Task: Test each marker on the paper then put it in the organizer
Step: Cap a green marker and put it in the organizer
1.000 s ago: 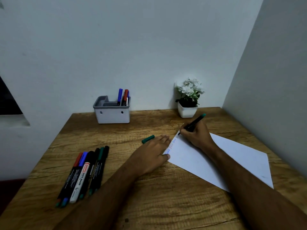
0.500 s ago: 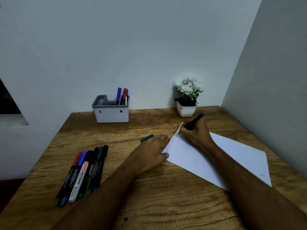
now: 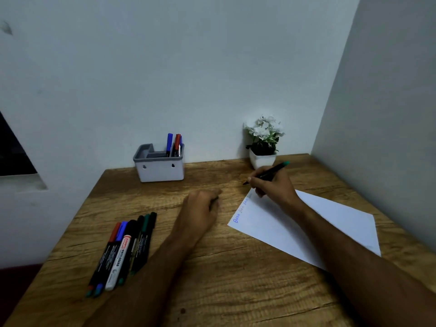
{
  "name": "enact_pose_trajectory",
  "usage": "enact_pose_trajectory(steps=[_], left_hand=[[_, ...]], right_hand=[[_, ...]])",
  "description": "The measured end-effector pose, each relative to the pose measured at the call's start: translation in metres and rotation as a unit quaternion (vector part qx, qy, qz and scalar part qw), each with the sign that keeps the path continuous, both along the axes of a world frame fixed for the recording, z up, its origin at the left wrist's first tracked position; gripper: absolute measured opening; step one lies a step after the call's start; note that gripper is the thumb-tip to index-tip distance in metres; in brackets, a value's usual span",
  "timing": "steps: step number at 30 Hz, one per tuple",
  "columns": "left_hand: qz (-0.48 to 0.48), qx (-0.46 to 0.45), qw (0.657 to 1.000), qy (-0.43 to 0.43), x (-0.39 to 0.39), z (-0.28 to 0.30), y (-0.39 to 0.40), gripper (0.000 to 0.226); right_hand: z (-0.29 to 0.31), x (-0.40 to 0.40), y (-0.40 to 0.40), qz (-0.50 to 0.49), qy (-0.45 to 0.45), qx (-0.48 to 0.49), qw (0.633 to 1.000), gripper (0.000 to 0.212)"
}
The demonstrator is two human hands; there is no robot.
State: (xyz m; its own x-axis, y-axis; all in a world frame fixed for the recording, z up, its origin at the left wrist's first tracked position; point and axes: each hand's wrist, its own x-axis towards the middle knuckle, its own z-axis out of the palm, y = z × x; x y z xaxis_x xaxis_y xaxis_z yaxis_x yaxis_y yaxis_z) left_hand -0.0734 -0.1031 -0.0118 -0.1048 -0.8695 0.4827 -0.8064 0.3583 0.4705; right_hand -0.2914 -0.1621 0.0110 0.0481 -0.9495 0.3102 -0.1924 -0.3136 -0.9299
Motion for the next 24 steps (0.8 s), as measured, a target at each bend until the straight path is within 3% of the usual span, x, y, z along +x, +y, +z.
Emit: enact_pose_trajectory(steps=[4, 10, 14, 19, 24], left_hand=[[0.096, 0.054, 0.994, -0.016, 0.009, -0.004, -0.005, 0.012], [0.099, 0.073, 0.992, -0.031, 0.005, 0.0, -0.003, 0.014], [0.095, 0.039, 0.993, 0.055, 0.008, 0.006, 0.002, 0.018], [0.072, 0.04, 0.967, 0.243, 0.006, 0.02, 0.008, 0.025], [0.057, 0.04, 0.957, 0.28, 0.001, 0.023, 0.011, 0.022]], right_hand=[[0.005, 0.005, 0.008, 0.019, -0.001, -0.005, 1.0, 0.009], [0.002, 0.007, 0.017, 0.024, -0.032, 0.031, 0.999, 0.003], [0.005, 0.009, 0.024, 0.044, -0.096, 0.07, 0.992, 0.014], [0.012, 0.016, 0.036, 0.069, -0.144, 0.057, 0.986, 0.006], [0.014, 0.022, 0.044, 0.072, -0.145, 0.05, 0.985, 0.01]])
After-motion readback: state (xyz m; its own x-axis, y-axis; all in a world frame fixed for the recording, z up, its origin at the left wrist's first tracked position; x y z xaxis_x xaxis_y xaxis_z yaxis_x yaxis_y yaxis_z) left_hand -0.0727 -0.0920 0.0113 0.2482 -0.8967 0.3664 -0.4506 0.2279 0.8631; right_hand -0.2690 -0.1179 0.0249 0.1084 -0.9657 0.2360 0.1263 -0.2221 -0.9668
